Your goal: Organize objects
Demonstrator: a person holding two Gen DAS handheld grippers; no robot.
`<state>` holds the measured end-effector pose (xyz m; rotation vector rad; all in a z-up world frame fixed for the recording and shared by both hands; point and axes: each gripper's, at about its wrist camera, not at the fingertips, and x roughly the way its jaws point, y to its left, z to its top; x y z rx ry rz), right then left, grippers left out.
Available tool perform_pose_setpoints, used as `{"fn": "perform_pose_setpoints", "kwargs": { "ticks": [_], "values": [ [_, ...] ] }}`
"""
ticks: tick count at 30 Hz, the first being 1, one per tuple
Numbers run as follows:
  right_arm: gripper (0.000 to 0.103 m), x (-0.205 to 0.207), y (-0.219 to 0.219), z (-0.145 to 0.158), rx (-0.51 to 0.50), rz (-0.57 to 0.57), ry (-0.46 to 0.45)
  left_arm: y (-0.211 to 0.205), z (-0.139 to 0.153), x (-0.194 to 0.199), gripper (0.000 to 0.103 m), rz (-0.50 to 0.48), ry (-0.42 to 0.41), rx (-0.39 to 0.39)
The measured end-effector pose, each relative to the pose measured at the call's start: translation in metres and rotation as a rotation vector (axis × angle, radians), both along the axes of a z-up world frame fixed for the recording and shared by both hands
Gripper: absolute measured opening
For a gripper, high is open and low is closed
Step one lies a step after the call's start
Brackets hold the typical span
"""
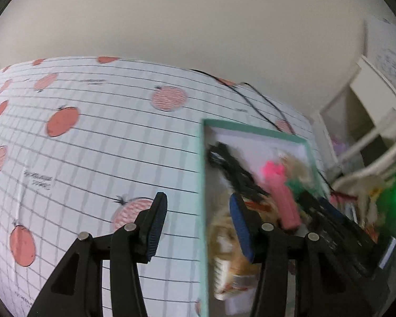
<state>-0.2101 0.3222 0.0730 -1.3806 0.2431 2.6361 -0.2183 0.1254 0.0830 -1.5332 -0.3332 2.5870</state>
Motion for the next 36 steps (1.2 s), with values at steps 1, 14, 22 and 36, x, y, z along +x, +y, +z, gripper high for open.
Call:
{"fn": "perform_pose_setpoints", "kwargs": {
  "ticks": [1,14,22,36],
  "values": [
    [0.044,0.001,-0.002,0.0,0.001,0.003,0.001,-0.003,-0.003,-0.001,0.057,0.014,-0.006,-0.012],
    [0.074,0.002,-0.02,-0.005,0.01,0.045,0.002,-0.017,-0.02,-0.004,0.085,0.089,-0.01,-0.088],
    [0.094,0.002,-0.023,-0.006,0.008,0.049,0.004,-0.027,-0.021,-0.004,0.095,0.135,-0.007,-0.106],
    [0.103,0.003,-0.024,-0.001,0.005,0.044,0.008,-0.04,-0.018,0.001,0.099,0.172,-0.008,-0.147]
  ]
}}
